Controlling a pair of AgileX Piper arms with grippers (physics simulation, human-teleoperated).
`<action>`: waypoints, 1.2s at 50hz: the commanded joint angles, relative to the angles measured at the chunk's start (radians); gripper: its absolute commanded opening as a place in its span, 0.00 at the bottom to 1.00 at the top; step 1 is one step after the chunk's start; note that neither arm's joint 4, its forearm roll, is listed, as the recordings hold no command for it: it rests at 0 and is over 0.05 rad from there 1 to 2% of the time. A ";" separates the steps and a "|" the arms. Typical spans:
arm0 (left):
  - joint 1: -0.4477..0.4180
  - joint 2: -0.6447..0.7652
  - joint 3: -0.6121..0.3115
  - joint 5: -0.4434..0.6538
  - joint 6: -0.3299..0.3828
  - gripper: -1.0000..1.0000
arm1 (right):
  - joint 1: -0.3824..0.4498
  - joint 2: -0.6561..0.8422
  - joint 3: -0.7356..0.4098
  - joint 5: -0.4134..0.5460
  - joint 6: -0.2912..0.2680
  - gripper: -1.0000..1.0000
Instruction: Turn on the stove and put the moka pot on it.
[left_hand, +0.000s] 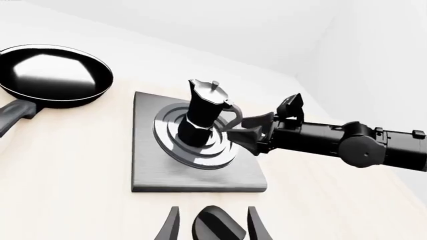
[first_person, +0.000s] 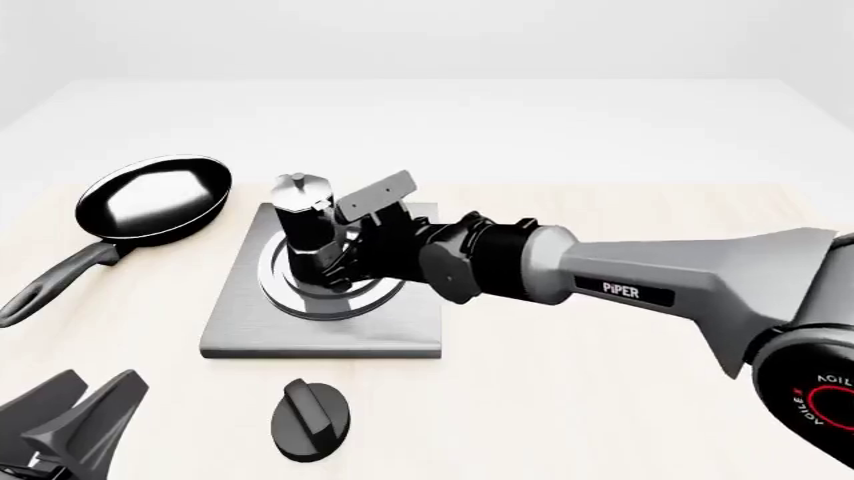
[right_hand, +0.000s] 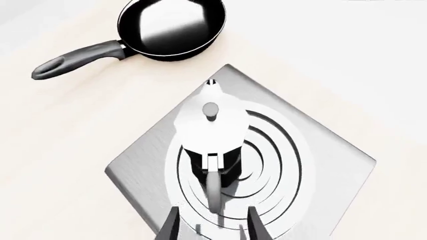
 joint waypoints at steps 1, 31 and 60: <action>-0.003 0.000 -0.007 0.002 0.006 1.00 | 0.010 -0.084 0.089 -0.016 0.008 1.00; -0.016 0.000 -0.010 0.004 0.015 1.00 | 0.032 -0.425 0.380 -0.010 0.057 1.00; -0.022 0.000 -0.001 0.012 0.017 1.00 | -0.083 -0.873 0.672 0.067 0.070 1.00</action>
